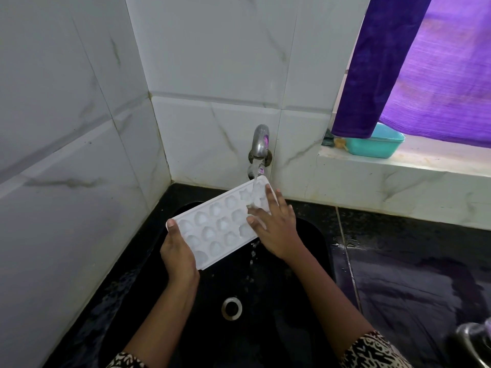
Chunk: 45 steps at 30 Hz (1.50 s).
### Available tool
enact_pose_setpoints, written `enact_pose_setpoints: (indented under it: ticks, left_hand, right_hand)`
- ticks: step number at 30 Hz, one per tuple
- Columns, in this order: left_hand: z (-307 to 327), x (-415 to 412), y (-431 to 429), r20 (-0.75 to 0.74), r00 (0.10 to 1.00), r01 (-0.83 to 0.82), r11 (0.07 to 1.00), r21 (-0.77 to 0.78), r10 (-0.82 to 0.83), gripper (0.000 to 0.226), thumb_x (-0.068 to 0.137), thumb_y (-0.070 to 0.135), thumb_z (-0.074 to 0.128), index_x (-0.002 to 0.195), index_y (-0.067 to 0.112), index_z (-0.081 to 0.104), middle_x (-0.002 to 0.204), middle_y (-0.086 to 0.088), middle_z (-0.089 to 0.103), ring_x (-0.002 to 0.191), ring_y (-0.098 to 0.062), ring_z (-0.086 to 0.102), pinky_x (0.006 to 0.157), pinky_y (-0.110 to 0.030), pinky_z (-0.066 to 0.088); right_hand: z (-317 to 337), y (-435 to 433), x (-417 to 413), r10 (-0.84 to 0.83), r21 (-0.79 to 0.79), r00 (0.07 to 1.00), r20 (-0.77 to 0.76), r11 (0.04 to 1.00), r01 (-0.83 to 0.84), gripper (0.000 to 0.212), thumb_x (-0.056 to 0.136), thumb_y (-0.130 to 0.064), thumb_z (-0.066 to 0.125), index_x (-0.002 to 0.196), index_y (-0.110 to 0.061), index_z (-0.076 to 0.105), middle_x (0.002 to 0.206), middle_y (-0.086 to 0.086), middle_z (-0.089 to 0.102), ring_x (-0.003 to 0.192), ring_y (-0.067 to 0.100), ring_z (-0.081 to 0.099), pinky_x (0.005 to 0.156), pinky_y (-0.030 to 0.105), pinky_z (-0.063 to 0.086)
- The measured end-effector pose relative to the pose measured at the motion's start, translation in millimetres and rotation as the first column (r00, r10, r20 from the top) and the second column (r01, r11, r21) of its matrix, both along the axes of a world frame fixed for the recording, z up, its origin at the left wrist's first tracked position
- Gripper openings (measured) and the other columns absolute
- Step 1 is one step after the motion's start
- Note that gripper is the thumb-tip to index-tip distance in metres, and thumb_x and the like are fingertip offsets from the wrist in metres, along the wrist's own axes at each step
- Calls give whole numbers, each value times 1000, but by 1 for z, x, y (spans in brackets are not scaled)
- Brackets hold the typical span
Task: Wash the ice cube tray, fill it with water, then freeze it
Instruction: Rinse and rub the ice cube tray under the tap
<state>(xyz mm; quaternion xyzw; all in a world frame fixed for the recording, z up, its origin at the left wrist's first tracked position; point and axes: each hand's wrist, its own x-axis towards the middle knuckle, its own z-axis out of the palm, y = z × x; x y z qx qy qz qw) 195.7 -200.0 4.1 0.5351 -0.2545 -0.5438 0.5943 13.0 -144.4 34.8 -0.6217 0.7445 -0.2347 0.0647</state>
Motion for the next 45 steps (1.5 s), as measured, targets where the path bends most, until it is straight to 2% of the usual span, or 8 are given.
enact_pose_setpoints:
  ticks: [4,11,19,24,32,39,43,45]
  left_hand:
    - [1,2,2,-32,999,-17,1000,0,17,43,96,57,47,103,19,67,99,0,72,86,-15,71,66,-28,55]
    - [6,4,-2,-94,994,-45,998,37,49,49,96,58,46,111,16,65,97,1,71,81,-11,71,54,-21,55]
    - [13,0,-2,-113,991,-73,997,33,76,40,97,56,47,98,20,65,89,7,69,66,-3,70,48,-17,52]
    - [7,2,-3,-63,995,-75,997,28,77,42,96,56,47,105,18,65,91,6,70,74,-5,70,51,-18,53]
    - [6,-1,-5,-16,998,-61,998,9,61,42,96,56,48,102,19,66,94,4,71,81,-10,70,61,-24,54]
    - [5,1,-12,4,998,-66,998,-16,66,40,95,56,49,101,20,67,93,7,70,78,-5,69,60,-20,54]
    - [4,0,-10,8,997,-72,997,-18,72,38,96,55,49,93,21,67,95,3,71,84,-12,69,73,-29,55]
    - [5,5,-14,13,995,-103,994,-33,104,39,97,52,50,97,16,67,91,6,69,79,-7,69,67,-23,54]
  right_hand:
    - [6,12,-8,-39,-147,974,224,986,73,35,95,-48,40,117,-32,61,159,-7,4,144,8,-9,114,42,2]
    - [-6,18,-2,-21,-205,999,-36,979,13,33,92,-40,53,122,-27,60,159,2,8,142,14,-10,113,52,7]
    - [-11,-4,16,-45,-81,988,-149,996,33,49,92,-57,39,126,-25,55,160,-3,-3,144,12,-16,114,52,-1]
    - [-9,0,10,-95,-154,981,-172,986,68,41,93,-55,39,113,-27,63,160,0,5,147,19,-3,113,54,2]
    - [-14,0,5,-98,-152,982,-160,986,74,40,94,-55,37,112,-29,62,160,-3,0,145,15,-11,114,53,-2]
    - [-18,4,-1,-72,-99,979,-190,994,54,40,95,-53,34,120,-33,58,158,-5,-8,145,15,-14,114,52,-4]
    - [-19,0,16,-86,-143,977,-196,988,58,52,92,-59,29,120,-25,58,160,-3,-3,146,17,-9,114,54,-1]
    - [-22,1,10,-25,-78,981,-191,997,10,49,94,-58,30,127,-30,54,157,-8,-12,145,15,-14,115,56,0]
